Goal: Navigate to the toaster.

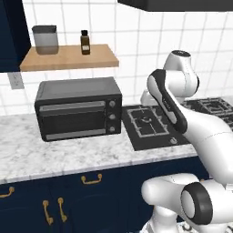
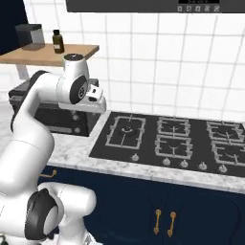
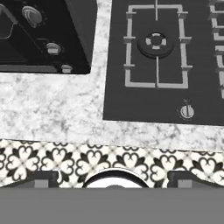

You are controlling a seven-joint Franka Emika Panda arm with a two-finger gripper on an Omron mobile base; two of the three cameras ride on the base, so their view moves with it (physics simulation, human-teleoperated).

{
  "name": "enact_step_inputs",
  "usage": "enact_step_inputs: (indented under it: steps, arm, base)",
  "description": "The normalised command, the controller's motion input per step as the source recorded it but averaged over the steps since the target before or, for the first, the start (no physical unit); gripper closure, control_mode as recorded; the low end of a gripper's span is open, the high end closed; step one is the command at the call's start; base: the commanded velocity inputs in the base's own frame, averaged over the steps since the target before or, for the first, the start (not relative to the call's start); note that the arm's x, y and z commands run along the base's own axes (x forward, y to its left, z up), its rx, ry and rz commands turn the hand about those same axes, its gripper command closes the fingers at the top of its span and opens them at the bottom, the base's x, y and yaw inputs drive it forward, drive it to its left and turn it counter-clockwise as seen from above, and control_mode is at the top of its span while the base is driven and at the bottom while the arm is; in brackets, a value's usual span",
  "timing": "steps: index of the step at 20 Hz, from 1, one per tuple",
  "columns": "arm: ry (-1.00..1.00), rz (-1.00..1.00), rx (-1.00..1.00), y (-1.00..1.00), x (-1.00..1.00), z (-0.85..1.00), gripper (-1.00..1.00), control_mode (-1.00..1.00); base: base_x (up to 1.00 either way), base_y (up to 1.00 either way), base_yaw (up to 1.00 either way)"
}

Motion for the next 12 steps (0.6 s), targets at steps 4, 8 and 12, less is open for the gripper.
enact_step_inputs:
  steps: [4, 8, 12]
  arm:
    - [0.0, 0.0, 0.0, 0.0, 0.0, 0.0, -1.0, 1.0]
    - [0.0, 0.0, 0.0, 0.0, 0.0, 0.0, -1.0, 1.0]
    - [0.0, 0.0, 0.0, 0.0, 0.0, 0.0, -1.0, 1.0]
  base:
    - [-0.19, 1.0, 0.03]
    - [-0.22, 1.0, 0.03]
    - [-0.18, 1.0, 0.04]
